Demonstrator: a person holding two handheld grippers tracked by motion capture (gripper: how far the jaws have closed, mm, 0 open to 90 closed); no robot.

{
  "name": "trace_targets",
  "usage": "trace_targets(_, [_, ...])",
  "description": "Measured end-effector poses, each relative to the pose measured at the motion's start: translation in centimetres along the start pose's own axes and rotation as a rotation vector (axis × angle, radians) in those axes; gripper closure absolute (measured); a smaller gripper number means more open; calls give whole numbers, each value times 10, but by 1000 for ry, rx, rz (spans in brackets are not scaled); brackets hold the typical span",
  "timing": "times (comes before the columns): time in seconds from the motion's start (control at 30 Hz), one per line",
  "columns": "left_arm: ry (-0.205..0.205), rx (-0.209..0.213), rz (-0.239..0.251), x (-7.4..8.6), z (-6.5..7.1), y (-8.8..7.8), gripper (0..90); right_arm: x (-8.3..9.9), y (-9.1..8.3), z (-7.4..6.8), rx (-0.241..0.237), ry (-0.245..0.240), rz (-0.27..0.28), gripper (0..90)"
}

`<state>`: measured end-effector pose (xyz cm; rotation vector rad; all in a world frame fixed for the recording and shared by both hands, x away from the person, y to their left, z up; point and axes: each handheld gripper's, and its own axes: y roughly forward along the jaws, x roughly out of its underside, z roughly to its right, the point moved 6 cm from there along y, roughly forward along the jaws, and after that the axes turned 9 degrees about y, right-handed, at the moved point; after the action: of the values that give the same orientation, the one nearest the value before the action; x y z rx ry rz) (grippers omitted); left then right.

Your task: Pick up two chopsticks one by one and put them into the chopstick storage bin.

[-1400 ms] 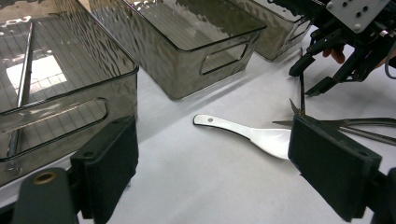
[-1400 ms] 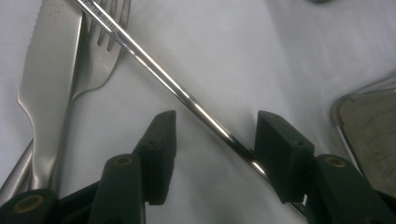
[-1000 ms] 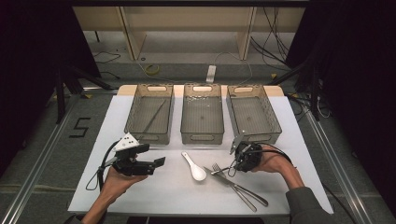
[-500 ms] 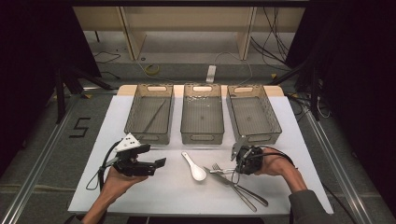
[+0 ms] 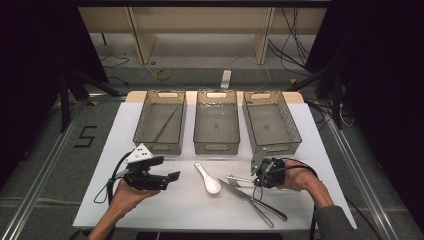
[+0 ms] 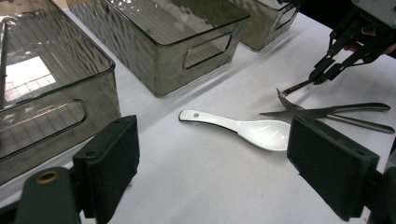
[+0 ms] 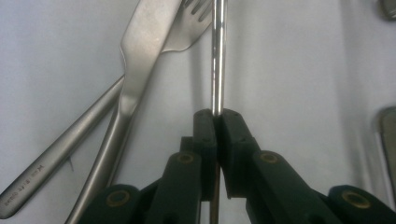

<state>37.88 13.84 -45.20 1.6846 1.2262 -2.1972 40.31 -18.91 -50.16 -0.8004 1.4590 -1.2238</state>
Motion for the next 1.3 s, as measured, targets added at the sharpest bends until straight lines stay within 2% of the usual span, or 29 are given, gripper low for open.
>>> trace_targets(0.13, [12,29,-27,-1,3,7,168,-4,-8,-4,35,-5,30,862])
trace_targets(0.27, [66,47,-71,-1,12,15,167,-10,-12,-9,81,-21,55,862])
trace_targets(0.4, [97,66,-83,-6,19,21,167,-18,-15,-15,104,-43,68,862])
trace_targets(0.53, [113,107,-102,-12,27,28,178,-29,-16,-24,101,-78,73,862])
trace_targets(0.7, [179,126,-131,-20,36,38,196,-43,-14,-32,107,-114,68,862])
trace_targets(0.77, [189,148,-141,-22,38,42,226,-47,-13,-34,115,-123,60,862])
trace_targets(0.9, [237,169,-201,-25,46,49,252,-56,-11,-37,116,-147,60,862])
trace_targets(1.0, [273,198,-226,-25,53,55,282,-61,-9,-39,122,-167,53,862])
trace_targets(1.1, [314,201,-261,-22,56,61,309,-66,-9,-41,121,-177,54,862])
trace_targets(1.17, [327,205,-271,-22,58,66,333,-69,-8,-42,127,-179,58,862])
trace_targets(1.3, [367,231,-306,-22,65,72,401,-73,-7,-45,134,-199,54,862])
